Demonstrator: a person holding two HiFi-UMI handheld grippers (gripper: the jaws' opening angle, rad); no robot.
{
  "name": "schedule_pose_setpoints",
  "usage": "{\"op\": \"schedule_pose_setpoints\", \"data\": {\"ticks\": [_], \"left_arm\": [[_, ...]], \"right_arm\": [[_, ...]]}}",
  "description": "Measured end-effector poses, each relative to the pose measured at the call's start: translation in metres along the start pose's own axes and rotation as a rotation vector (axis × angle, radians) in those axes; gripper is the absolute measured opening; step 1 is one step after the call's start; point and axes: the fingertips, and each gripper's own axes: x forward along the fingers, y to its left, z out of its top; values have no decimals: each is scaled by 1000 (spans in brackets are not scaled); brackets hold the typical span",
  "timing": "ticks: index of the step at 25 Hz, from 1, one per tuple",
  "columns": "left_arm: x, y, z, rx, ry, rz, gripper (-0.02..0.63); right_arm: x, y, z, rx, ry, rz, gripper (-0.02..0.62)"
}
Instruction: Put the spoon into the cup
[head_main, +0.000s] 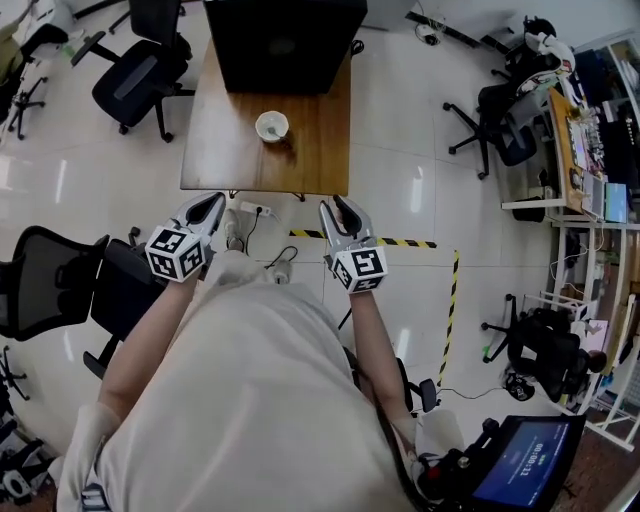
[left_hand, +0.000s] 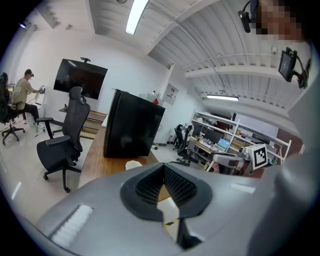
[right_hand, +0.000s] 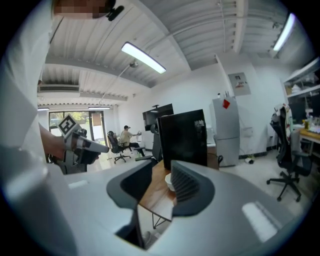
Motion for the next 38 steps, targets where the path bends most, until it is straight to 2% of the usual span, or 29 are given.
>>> {"op": "schedule_pose_setpoints", "data": {"ticks": [6, 14, 20, 24, 29, 33, 38], "left_arm": [[-14, -40, -35, 3, 25, 17, 0], [-24, -65, -59, -31, 40, 13, 0], [-26, -47, -56, -30, 38, 2, 0], [-31, -39, -48, -41, 31, -13, 0], [-51, -16, -32, -52, -3, -10, 0], [-67, 11, -35, -84, -13, 24, 0], [-86, 34, -57, -114, 3, 72, 0]], "right_arm": [[-51, 6, -11, -37, -15, 28, 105], [-90, 6, -7, -32, -53, -3, 91], [-94, 6, 5, -31, -83, -67, 84], [-89, -6, -4, 37, -73, -143, 84], [-79, -4, -3, 150, -101, -177, 84], [-61, -4, -19, 212, -75, -197, 84], [-42, 5, -46, 234, 5, -191, 84]]}}
